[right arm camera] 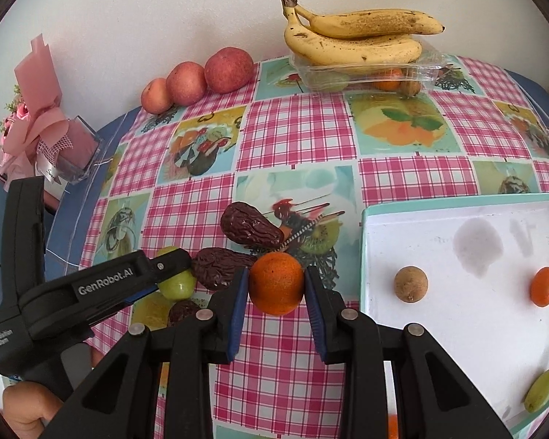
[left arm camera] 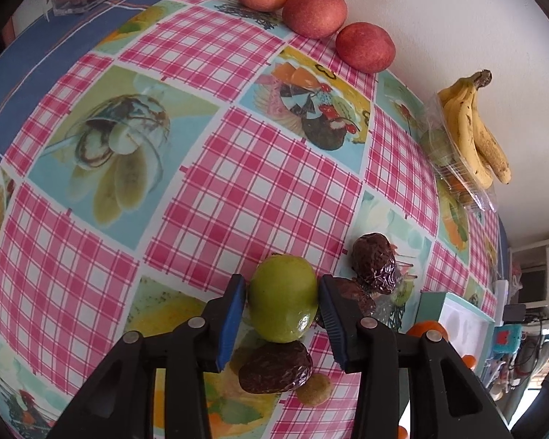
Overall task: Organize fruits
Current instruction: 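Lift and carry the orange in the right gripper and mango in the left over the tray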
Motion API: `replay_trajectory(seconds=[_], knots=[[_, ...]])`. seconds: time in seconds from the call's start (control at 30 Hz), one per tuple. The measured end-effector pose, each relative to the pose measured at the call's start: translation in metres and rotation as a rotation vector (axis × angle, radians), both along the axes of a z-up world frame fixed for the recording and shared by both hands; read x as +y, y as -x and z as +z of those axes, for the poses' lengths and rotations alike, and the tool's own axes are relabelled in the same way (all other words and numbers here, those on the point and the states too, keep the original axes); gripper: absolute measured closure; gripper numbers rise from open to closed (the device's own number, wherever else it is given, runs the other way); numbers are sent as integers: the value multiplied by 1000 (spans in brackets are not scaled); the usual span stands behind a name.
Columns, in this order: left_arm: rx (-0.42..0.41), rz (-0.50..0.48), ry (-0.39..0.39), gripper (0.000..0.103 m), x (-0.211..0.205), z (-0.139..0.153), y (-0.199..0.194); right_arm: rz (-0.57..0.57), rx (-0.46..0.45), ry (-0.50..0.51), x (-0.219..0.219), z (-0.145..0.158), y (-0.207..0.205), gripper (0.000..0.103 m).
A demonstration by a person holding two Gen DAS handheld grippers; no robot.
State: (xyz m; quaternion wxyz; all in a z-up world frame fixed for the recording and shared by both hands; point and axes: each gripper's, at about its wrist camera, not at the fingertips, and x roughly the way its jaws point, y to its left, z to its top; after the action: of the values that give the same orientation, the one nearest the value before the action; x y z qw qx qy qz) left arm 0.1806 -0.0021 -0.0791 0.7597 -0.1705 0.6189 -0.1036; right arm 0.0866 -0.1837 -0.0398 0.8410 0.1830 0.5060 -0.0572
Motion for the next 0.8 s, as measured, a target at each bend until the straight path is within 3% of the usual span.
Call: replay_trajectory(seconds=[0.43,0.8], knots=[[1,-20,-13,61,-2,3,0,-10,-12,-9,-2,9,3,71],[-106,2,20,61,9,48,0,-49,-50,-1,-16,34,10,71]])
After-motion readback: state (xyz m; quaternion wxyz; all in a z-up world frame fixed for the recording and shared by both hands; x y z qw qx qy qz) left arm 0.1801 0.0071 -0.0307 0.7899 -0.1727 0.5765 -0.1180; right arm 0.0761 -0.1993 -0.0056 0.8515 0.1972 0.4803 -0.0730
